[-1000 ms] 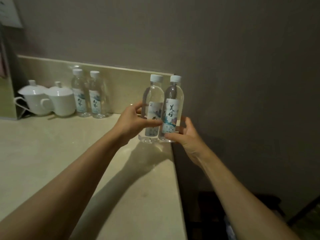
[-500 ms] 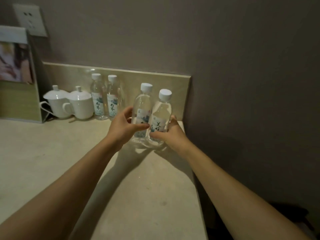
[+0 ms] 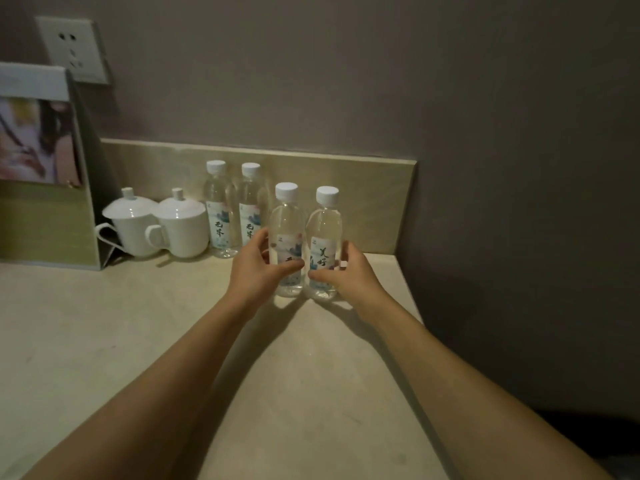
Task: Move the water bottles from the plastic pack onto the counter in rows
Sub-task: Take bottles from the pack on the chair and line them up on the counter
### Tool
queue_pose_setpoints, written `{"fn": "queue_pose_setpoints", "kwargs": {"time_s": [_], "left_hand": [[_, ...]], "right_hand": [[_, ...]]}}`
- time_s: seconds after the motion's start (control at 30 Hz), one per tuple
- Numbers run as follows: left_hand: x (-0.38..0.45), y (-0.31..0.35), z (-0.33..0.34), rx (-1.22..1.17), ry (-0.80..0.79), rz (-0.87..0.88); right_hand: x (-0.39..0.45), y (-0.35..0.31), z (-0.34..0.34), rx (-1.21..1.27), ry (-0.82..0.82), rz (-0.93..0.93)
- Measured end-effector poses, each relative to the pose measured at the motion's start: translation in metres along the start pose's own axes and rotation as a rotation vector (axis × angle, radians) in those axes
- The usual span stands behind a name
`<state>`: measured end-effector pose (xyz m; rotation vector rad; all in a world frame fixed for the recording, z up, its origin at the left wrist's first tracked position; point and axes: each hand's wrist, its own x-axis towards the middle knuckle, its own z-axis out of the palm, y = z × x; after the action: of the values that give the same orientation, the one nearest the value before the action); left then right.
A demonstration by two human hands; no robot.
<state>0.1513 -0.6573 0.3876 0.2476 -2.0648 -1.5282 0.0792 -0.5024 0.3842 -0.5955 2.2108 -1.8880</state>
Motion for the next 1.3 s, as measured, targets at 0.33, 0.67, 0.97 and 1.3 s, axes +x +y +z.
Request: {"fn": "queue_pose_setpoints", "kwargs": {"time_s": [0.33,0.67,0.97,1.3], "left_hand": [[0.025,-0.016,-0.011,0.156,-0.027,0.127],[0.018,-0.013,-0.014,0.138,-0.019,0.095],[0.013,-0.009,-0.014,0.198,-0.041,0.058],[0.007,-0.018,-0.010,0.470,-0.012,-0.042]], "right_hand": [[0.001,-0.008,0.016,-0.192,0.070,0.045],[0.001,-0.013,0.021,-0.387,0.093,0.101],[0.001,-0.012,0.022,-0.412,0.130,0.113],[-0.010,-0.005,0.033,-0.556,0.315,0.031]]}}
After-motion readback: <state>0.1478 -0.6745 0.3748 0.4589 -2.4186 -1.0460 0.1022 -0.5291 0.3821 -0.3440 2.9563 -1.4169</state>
